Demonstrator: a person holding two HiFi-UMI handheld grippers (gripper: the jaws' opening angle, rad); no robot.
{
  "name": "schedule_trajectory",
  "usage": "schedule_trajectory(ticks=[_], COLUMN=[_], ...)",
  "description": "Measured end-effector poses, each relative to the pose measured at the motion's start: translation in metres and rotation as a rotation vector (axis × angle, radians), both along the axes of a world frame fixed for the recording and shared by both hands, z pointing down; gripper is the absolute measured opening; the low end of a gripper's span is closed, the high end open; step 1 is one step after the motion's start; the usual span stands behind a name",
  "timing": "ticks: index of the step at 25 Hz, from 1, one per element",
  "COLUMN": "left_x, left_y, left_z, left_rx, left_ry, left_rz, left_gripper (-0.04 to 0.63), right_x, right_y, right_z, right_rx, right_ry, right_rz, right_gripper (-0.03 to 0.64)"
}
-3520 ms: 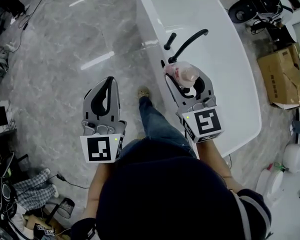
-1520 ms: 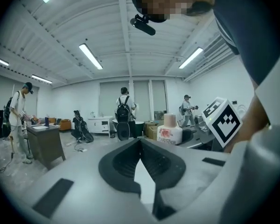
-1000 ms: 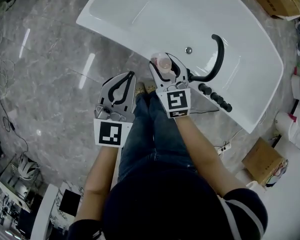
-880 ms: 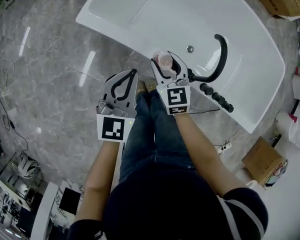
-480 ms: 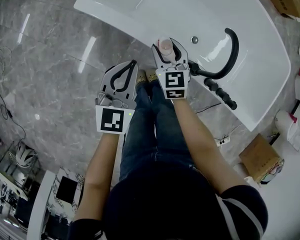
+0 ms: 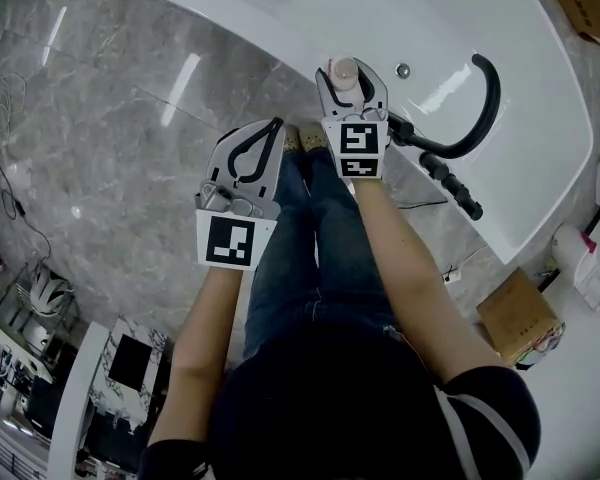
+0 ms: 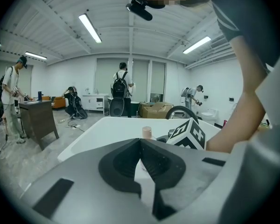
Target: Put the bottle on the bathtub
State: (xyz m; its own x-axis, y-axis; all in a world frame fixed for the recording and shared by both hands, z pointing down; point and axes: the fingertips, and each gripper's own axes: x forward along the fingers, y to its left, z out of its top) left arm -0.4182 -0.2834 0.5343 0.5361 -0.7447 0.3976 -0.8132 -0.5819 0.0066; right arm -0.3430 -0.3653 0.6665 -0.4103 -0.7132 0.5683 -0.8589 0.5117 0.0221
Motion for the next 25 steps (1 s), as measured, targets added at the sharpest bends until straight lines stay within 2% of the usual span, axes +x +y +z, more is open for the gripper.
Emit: schedule_trajectory(ticks=[10, 16, 21, 25], left_x=[0.002, 0.007, 0.011, 0.014], left_y=[0.005, 0.014, 0.019, 0.024], left_z=[-0.006, -0.016, -0.025, -0.033], left_rx=[0.001, 0.006, 0.009, 0.015], left_ry=[0.007, 0.007, 0.005, 0.019], left_rz=[-0.009, -0.004, 0.01, 0.011], left_gripper=[0.025, 0.025, 0.025, 0.025], right_x=[0.011, 0.008, 0.005, 0.01], right_y=[0.013, 0.017, 0.023, 0.028], right_z=[0.006, 0.009, 0.01, -0.01], right_rx=[-0.016, -0.054, -0.102, -0.082], right_ry=[-0.009, 0.042, 0.037, 0.015], right_rz=[0.068, 0.067, 0.088, 0.138], right_gripper=[0.244, 0.244, 0.296, 0.308])
